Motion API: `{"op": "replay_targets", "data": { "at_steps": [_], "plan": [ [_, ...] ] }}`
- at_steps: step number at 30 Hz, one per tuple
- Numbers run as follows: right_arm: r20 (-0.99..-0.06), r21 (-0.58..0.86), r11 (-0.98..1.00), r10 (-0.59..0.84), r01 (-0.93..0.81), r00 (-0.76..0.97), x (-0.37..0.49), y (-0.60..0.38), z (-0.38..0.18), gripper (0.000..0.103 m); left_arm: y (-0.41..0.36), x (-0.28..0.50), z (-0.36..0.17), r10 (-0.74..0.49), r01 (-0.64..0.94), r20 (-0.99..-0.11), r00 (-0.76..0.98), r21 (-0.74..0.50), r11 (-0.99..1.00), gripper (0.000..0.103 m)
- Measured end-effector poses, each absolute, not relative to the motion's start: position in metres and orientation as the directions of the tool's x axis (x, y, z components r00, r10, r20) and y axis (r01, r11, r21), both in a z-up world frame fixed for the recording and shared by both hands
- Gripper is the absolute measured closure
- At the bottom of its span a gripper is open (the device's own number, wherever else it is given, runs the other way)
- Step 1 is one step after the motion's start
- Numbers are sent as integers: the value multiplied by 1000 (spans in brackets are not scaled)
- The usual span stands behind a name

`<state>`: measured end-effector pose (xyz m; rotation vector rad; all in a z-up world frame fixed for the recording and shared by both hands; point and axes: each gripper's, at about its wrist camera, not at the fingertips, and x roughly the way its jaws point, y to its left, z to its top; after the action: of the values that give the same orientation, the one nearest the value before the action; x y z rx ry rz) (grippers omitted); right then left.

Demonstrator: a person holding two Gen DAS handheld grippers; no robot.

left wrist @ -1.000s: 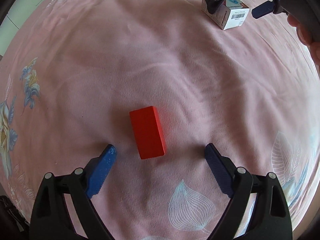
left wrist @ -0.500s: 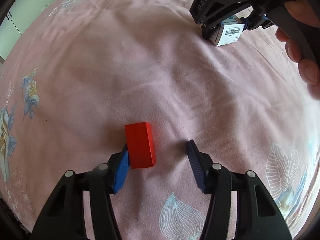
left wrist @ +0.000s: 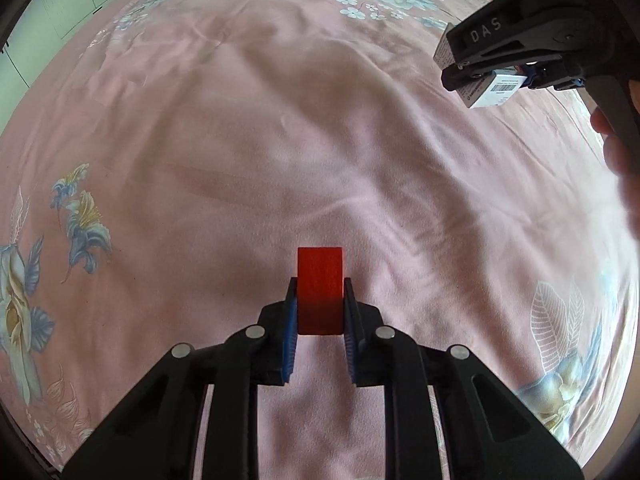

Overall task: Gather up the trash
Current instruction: 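Carry the red block and medicine box with both tools to the trash bin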

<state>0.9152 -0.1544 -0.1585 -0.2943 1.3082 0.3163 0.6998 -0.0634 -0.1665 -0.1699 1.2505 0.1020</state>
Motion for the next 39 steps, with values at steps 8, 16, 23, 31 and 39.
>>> {"op": "replay_targets", "data": {
  "at_steps": [8,16,23,31,39],
  "plan": [
    [-945,-57,943,56,-328,323,881,-177,-86,58,-13,689,-108,-73,-84,-940,334,-106,991,81],
    [-891,-72,948,79,-310,447,822,-200,-19,58,-7,676,-54,-52,67,-906,419,-27,997,81],
    [-839,-98,946,88,-308,537,758,-202,-18,58,-12,645,-43,-103,178,-873,477,-18,984,81],
    [-809,-130,952,60,-278,584,677,-201,-7,58,-14,583,-19,-93,181,-832,547,9,983,81],
    [-759,-109,954,102,-280,643,540,-187,70,58,3,461,54,-38,105,-780,624,36,994,81]
  ]
}}
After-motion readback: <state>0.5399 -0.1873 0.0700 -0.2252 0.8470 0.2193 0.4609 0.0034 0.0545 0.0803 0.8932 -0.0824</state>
